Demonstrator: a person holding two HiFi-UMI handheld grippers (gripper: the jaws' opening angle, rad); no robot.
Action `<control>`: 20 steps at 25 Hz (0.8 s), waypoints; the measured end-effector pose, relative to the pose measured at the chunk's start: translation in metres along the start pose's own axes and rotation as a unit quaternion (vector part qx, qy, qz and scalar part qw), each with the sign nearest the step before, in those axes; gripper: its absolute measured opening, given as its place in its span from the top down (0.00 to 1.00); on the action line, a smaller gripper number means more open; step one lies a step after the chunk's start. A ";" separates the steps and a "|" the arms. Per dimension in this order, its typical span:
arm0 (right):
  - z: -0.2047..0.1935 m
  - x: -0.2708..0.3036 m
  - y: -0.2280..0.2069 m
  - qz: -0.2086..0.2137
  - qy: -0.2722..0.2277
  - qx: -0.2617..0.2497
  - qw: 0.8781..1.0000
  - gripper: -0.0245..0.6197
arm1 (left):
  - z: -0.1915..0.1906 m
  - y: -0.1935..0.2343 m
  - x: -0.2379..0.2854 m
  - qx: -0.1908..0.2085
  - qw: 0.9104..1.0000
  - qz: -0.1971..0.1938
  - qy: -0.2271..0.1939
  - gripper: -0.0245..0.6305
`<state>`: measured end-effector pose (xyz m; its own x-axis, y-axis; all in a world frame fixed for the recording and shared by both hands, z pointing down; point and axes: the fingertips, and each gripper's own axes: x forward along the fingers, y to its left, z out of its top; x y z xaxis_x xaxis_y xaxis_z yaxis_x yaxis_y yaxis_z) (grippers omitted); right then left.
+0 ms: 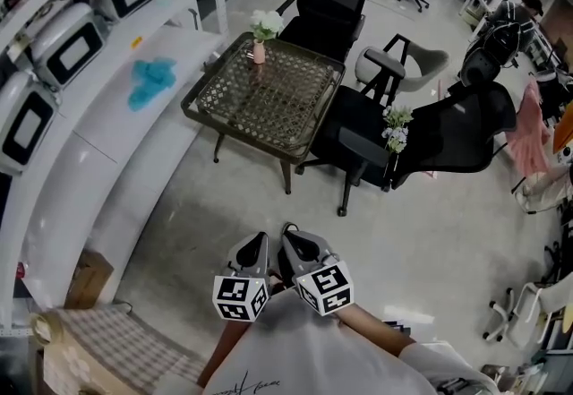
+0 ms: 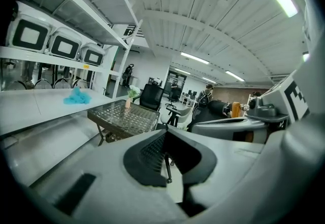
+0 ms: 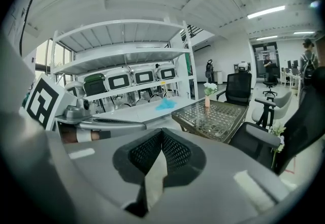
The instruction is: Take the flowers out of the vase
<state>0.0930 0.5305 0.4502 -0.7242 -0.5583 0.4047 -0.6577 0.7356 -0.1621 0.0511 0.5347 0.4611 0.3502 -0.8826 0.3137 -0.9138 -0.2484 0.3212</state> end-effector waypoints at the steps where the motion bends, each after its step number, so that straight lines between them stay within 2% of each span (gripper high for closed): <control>1: 0.000 0.002 0.000 0.000 0.001 0.000 1.000 0.95 | 0.001 0.001 0.001 -0.001 1.000 0.000 0.000 0.96; 11: 0.016 0.037 -0.016 0.009 0.002 0.000 1.000 0.95 | 0.016 0.028 0.025 -0.006 1.000 0.011 0.002 0.96; 20: 0.047 0.085 -0.059 0.011 -0.008 0.011 1.000 0.95 | 0.048 0.056 0.077 -0.011 1.000 0.010 0.007 0.96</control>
<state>0.0608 0.4217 0.4517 -0.7411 -0.5490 0.3865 -0.6465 0.7388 -0.1903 0.0171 0.4339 0.4599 0.3350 -0.8813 0.3332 -0.9159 -0.2216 0.3347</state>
